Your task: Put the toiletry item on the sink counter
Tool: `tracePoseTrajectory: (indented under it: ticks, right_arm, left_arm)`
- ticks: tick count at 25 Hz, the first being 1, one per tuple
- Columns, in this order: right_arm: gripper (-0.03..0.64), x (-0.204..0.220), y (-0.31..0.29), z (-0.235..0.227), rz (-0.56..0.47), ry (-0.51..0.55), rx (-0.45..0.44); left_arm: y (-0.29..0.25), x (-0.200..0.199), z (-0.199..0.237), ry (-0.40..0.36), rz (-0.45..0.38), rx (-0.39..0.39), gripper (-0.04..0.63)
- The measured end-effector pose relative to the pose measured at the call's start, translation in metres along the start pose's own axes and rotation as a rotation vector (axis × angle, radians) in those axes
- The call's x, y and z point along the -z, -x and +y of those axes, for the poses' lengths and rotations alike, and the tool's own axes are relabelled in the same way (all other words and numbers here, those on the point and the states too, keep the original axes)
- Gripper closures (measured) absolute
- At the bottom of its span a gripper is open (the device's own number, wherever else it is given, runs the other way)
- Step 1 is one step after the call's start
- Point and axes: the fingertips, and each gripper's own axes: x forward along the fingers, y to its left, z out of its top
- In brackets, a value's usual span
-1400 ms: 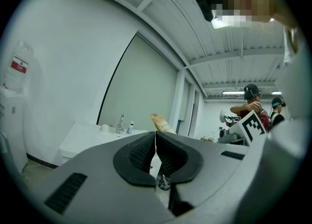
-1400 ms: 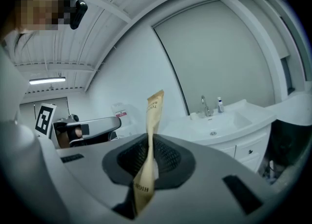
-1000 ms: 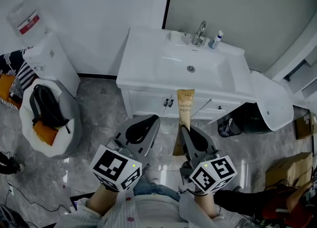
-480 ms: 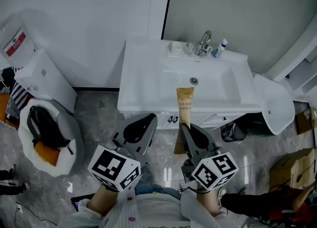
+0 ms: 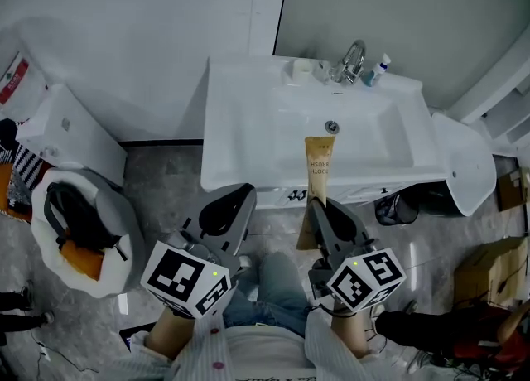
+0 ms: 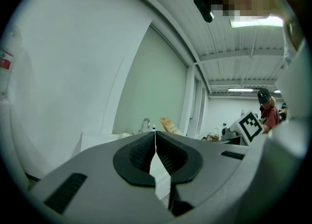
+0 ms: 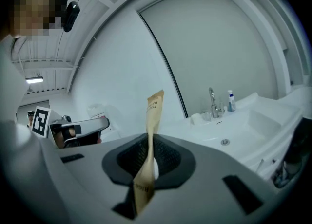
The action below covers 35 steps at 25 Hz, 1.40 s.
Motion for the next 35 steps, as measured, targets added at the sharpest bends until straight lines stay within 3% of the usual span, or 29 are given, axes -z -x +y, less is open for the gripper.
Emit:
tracePoseTrajectory:
  ticks: [11, 23, 35]
  right_arm:
    - [0.578, -0.008, -0.067, -0.048, 0.066, -0.026, -0.045]
    - [0.578, -0.07, -0.16, -0.11, 0.1, -0.016, -0.163]
    - [0.578, -0.102, -0.214, -0.127, 0.121, 0.045, -0.273]
  left_arm:
    - [-0.064, 0.005, 0.041, 0.035, 0.024, -0.05, 0.577]
    - [-0.174, -0.037, 0.08, 0.013, 0.001, -0.119, 0.577]
    - [-0.208, -0.051, 0.104, 0.001, -0.013, -0.208, 0.577]
